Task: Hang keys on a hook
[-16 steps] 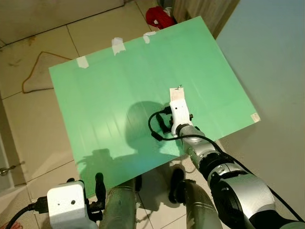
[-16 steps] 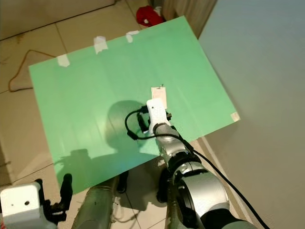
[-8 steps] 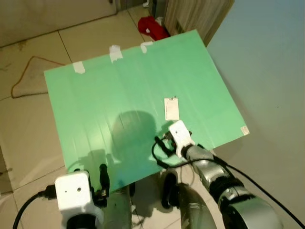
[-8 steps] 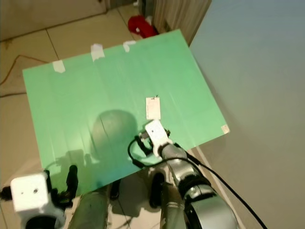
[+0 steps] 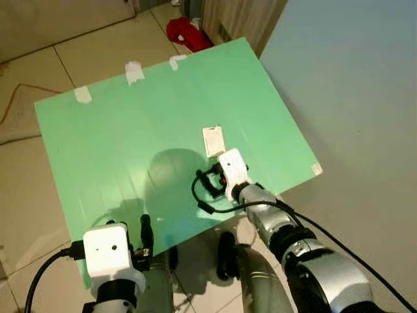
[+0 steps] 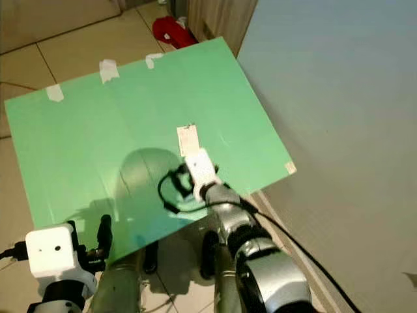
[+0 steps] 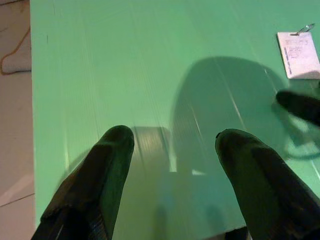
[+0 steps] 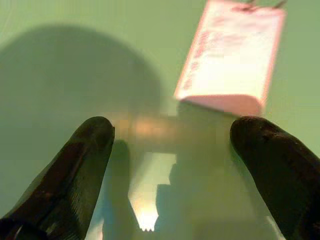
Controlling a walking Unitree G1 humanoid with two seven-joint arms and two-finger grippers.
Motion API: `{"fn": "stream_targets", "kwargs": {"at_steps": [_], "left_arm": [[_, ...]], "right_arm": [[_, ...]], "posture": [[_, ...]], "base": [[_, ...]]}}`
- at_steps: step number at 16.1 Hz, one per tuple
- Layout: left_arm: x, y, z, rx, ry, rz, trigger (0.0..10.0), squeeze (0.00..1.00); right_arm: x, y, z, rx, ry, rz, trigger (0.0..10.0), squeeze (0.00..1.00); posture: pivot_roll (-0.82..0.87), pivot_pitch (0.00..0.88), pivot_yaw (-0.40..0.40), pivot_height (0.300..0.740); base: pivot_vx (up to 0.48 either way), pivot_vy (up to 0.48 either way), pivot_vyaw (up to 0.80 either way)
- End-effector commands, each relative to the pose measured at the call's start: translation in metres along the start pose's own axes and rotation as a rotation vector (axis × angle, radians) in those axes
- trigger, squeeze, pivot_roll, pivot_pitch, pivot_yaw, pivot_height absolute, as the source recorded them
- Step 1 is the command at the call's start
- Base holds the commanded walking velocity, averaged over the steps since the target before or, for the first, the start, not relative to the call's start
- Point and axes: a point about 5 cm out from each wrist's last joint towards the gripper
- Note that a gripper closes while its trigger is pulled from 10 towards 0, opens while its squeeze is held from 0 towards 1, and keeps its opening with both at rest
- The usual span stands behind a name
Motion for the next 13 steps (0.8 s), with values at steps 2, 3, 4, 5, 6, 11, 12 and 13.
{"fn": "stream_targets", "kwargs": {"at_steps": [2,3,4,5,6,11,12,13], "left_arm": [[-0.006,-0.005,-0.007,-0.001,-0.033,0.047,10.0,0.00],[-0.006,-0.005,-0.006,0.000,-0.032,0.047,10.0,0.00],[-0.007,-0.007,-0.006,0.000,-0.031,0.049,10.0,0.00],[-0.007,-0.008,-0.006,0.000,-0.029,0.050,10.0,0.00],[-0.007,-0.010,-0.006,-0.001,-0.027,0.053,10.0,0.00],[-0.007,-0.026,-0.001,0.012,-0.013,0.093,10.0,0.00],[-0.008,-0.030,0.001,0.015,-0.010,0.103,10.0,0.00],[-0.007,-0.035,0.001,0.015,-0.007,0.112,10.0,0.00]], "right_arm": [[-0.001,0.003,0.002,-0.041,0.048,0.027,10.0,0.00],[0.005,0.005,0.002,-0.051,0.050,0.016,10.0,0.00],[0.009,0.007,0.003,-0.061,0.050,0.007,10.0,0.00],[0.013,0.008,0.003,-0.079,0.047,0.000,10.0,0.00],[0.014,0.009,0.003,-0.095,0.052,0.006,10.0,0.00],[-0.007,0.005,0.003,-0.135,0.068,0.120,10.0,0.00],[-0.011,0.004,0.003,-0.142,0.068,0.138,10.0,0.00],[-0.015,0.003,0.004,-0.138,0.049,0.153,10.0,0.00]], "posture": [[0.44,0.423,-0.110,0.740],[0.44,0.422,-0.109,0.740],[0.45,0.421,-0.105,0.740],[0.45,0.423,-0.101,0.740],[0.46,0.428,-0.094,0.740],[0.53,0.480,-0.057,0.740],[0.54,0.485,-0.053,0.740],[0.56,0.502,-0.039,0.740]], "base": [[0.000,0.000,0.00],[0.000,0.000,0.00],[0.000,0.000,0.00],[0.000,0.000,0.00],[0.000,0.000,0.00],[0.000,0.000,0.00],[0.000,0.000,0.00],[0.000,0.000,0.00]]}}
Point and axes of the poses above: a point about 5 cm out from each wrist's last joint towards the gripper, its own y axis pointing out of the wrist towards the gripper, its own x axis along the axis of the wrist's last joint, z = x × y, and after that the axes turned 8 degrees about y, right-handed
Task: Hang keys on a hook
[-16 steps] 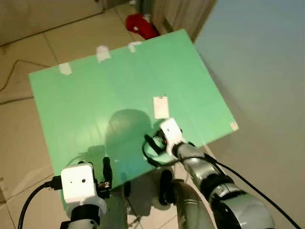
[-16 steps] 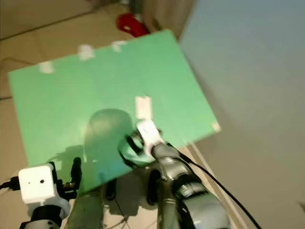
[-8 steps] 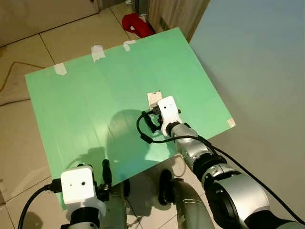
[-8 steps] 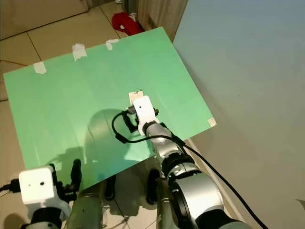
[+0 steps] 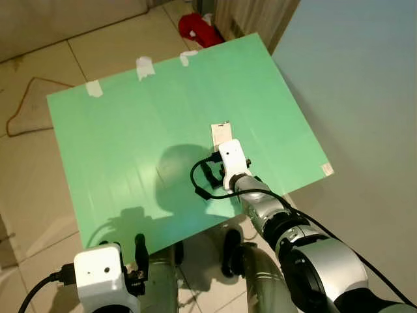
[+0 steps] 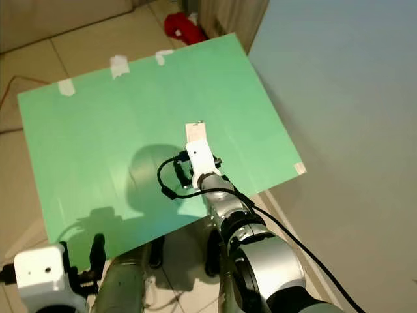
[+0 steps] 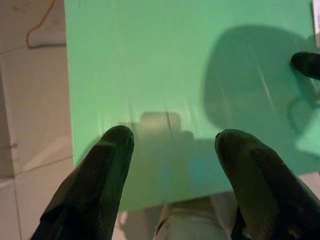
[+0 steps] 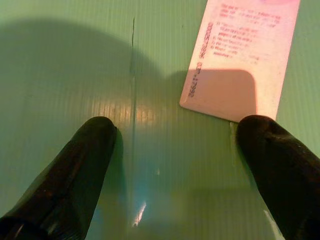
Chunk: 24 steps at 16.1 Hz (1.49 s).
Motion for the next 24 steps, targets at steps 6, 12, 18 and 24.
{"fn": "stream_targets", "kwargs": {"at_steps": [6,12,18,24], "left_arm": [[-0.002,-0.006,-0.005,-0.005,-0.020,0.038,10.0,0.00],[-0.004,0.006,-0.010,-0.023,-0.044,0.025,10.0,0.00],[-0.003,0.014,-0.011,-0.036,-0.040,0.005,10.0,0.00],[-0.005,0.012,-0.016,-0.047,-0.044,0.013,10.0,0.00]], "right_arm": [[-0.042,-0.013,-0.009,0.025,-0.039,0.132,10.0,0.00],[-0.088,-0.040,-0.028,0.119,-0.060,0.163,10.0,0.00],[-0.029,-0.015,0.008,0.180,-0.048,-0.070,10.0,0.00],[0.010,-0.001,0.021,0.160,-0.033,-0.116,10.0,0.00]], "posture": [[0.50,0.502,-0.064,0.740],[0.42,0.478,-0.092,0.740],[0.42,0.463,-0.088,0.740],[0.44,0.468,-0.093,0.740]], "base": [[0.000,0.000,0.00],[0.000,0.000,0.00],[0.000,0.000,0.00],[0.000,0.000,0.00]]}}
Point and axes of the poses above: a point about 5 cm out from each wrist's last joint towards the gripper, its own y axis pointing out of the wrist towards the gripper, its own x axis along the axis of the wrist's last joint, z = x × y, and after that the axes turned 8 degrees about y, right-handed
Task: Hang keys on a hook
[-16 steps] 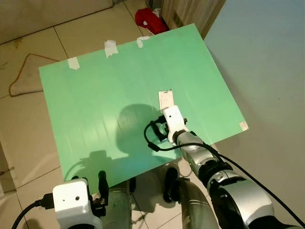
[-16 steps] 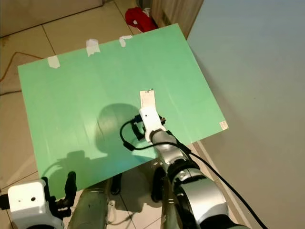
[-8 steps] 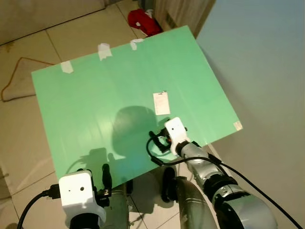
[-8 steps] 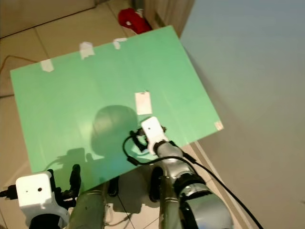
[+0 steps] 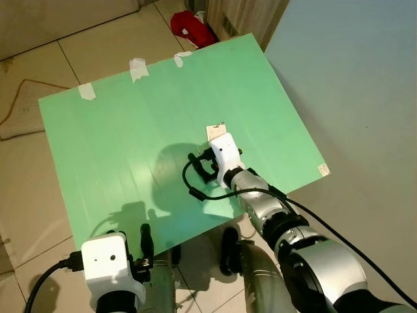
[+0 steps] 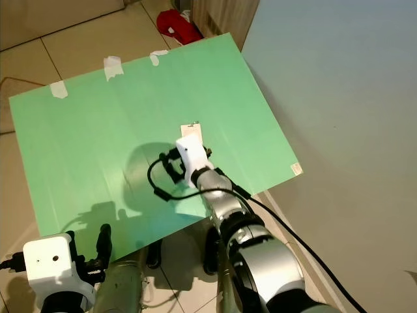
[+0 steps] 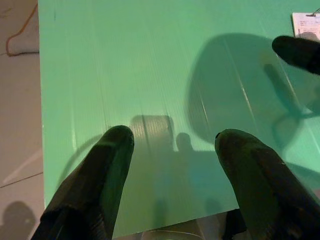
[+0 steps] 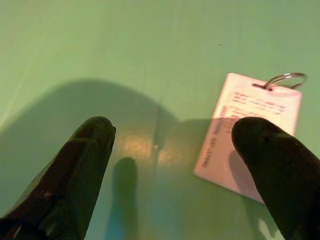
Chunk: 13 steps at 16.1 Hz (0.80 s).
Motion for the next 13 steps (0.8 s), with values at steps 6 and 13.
{"fn": "stream_targets", "kwargs": {"at_steps": [6,13], "left_arm": [[-0.009,-0.019,-0.006,-0.031,-0.005,0.092,10.0,0.00],[-0.010,-0.026,-0.001,-0.016,-0.008,0.120,10.0,0.00]], "right_arm": [[-0.017,-0.001,-0.004,-0.113,0.051,0.154,10.0,0.00],[-0.055,-0.017,0.000,-0.041,0.068,0.331,10.0,0.00]], "posture": [[0.52,0.508,-0.046,0.740],[0.52,0.516,-0.049,0.740]], "base": [[0.000,0.000,0.00],[0.000,0.000,0.00]]}}
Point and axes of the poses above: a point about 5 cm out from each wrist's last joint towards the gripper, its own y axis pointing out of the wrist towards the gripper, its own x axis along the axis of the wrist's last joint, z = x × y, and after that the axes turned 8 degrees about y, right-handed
